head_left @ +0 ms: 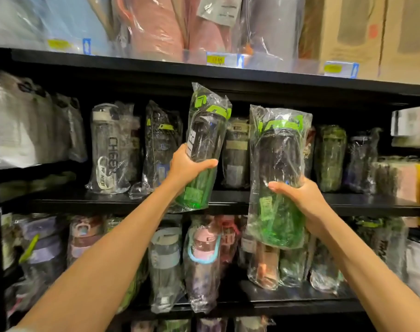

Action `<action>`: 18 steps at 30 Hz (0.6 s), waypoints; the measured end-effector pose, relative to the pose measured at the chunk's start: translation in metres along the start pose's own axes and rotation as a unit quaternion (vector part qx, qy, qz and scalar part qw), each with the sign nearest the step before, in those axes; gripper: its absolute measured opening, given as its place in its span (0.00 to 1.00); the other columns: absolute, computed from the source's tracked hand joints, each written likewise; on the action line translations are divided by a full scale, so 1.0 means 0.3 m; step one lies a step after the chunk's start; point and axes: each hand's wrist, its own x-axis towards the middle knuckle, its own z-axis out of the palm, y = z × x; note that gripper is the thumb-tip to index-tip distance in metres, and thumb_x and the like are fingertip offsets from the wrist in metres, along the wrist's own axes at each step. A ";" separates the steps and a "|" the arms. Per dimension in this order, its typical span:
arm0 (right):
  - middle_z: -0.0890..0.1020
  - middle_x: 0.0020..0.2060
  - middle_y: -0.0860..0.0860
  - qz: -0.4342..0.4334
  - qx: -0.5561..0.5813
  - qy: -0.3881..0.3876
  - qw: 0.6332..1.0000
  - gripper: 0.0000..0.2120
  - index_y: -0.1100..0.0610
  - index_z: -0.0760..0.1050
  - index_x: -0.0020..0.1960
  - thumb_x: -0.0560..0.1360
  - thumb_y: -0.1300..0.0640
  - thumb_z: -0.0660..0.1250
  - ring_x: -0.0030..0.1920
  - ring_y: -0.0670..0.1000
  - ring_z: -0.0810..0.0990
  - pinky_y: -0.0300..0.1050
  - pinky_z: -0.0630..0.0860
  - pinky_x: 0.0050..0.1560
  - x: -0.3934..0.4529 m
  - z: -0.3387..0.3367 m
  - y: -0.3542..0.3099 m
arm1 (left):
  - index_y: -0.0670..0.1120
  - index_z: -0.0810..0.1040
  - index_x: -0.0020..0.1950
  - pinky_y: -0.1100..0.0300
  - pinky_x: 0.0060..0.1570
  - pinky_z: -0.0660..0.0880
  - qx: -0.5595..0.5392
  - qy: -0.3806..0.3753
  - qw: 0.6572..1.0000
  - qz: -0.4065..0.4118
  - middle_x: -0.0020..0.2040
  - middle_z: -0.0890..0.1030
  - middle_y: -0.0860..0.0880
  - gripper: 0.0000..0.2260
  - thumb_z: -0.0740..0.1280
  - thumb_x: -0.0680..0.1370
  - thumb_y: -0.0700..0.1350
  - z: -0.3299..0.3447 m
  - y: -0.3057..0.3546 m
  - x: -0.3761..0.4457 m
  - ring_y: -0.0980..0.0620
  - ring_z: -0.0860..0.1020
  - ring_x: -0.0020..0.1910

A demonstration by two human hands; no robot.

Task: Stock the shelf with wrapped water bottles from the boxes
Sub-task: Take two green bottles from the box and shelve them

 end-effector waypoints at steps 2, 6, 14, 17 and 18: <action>0.85 0.48 0.47 0.008 0.009 -0.008 1.000 0.51 0.52 0.75 0.59 0.41 0.32 0.79 0.53 0.50 0.82 0.56 0.74 0.62 0.029 -0.030 0.023 | 0.41 0.54 0.76 0.61 0.65 0.60 0.011 0.004 1.000 -0.002 0.75 0.60 0.45 0.45 0.76 0.68 0.52 0.029 -0.022 0.038 0.48 0.60 0.73; 0.85 0.49 0.49 0.022 0.020 -0.026 0.999 0.57 0.56 0.69 0.68 0.44 0.35 0.81 0.56 0.53 0.81 0.59 0.72 0.63 0.071 -0.081 0.058 | 0.41 0.57 0.75 0.61 0.63 0.62 -0.007 0.031 0.999 -0.025 0.74 0.63 0.45 0.41 0.75 0.70 0.49 0.083 -0.063 0.104 0.48 0.63 0.71; 0.85 0.48 0.50 0.017 0.045 -0.037 0.998 0.53 0.55 0.74 0.62 0.42 0.36 0.81 0.52 0.54 0.83 0.60 0.73 0.62 0.094 -0.107 0.107 | 0.42 0.48 0.77 0.52 0.70 0.58 -0.029 0.046 0.996 -0.075 0.77 0.55 0.44 0.49 0.75 0.68 0.54 0.150 -0.158 0.203 0.46 0.57 0.74; 0.85 0.47 0.50 0.016 0.047 -0.036 0.998 0.53 0.54 0.74 0.62 0.41 0.35 0.81 0.51 0.53 0.83 0.60 0.73 0.62 0.088 -0.103 0.112 | 0.42 0.48 0.77 0.52 0.71 0.58 -0.033 0.051 0.995 -0.078 0.77 0.55 0.44 0.49 0.76 0.68 0.54 0.164 -0.177 0.228 0.46 0.57 0.75; 0.85 0.47 0.50 0.016 0.048 -0.036 0.998 0.53 0.54 0.74 0.62 0.41 0.35 0.81 0.51 0.53 0.83 0.60 0.73 0.62 0.084 -0.103 0.114 | 0.42 0.48 0.77 0.52 0.71 0.57 -0.035 0.048 0.995 -0.080 0.77 0.55 0.44 0.49 0.76 0.68 0.54 0.169 -0.183 0.235 0.46 0.57 0.74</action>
